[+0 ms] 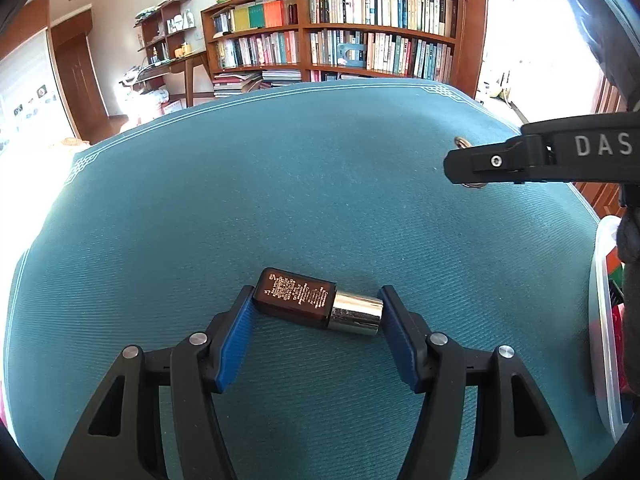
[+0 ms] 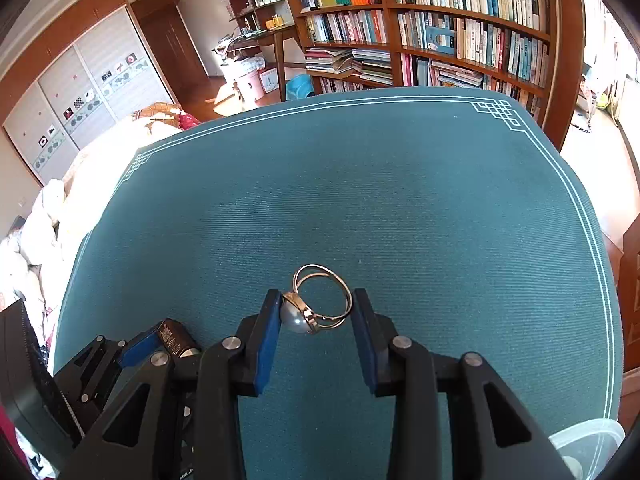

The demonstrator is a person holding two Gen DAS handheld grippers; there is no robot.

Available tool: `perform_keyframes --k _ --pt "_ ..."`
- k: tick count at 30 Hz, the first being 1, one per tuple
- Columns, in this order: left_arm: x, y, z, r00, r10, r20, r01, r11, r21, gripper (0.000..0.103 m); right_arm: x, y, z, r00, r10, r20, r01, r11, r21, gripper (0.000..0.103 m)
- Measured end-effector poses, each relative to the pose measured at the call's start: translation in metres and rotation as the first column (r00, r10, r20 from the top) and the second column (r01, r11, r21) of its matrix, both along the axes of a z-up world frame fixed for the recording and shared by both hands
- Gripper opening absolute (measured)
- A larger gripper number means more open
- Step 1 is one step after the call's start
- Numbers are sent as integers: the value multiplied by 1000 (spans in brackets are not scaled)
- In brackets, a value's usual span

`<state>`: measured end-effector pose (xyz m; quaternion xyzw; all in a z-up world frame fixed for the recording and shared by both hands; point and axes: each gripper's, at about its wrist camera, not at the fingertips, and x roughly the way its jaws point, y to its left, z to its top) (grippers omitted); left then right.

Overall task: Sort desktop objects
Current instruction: 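Grasp the pearl ring with the right tool, then carry the perfume bottle and pearl ring into the bowl and release both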

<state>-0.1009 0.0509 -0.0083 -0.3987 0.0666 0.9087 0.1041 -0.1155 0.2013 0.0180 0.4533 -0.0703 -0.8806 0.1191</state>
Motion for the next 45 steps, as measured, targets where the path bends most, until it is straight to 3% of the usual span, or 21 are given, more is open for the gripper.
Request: perform_keyframes --k 11,22,33,38,45 --pt "7 2 5 1000 0 5 -1 999 43 64 59 35 31 996 -17 -87 11 997 -75 39" --pt "49 37 30 991 -129 -34 131 988 79 64 136 97 38 986 -101 -136 84 989 -123 39" --pt "102 89 58 953 -294 -68 301 945 130 64 171 133 25 980 -147 -137 129 983 -131 39" --pt "116 110 65 932 -354 -78 361 925 119 64 167 141 15 981 -154 -120 140 984 -113 39" --pt "119 120 66 924 -375 -70 381 919 106 64 180 130 5 982 -115 -149 121 992 33 40"
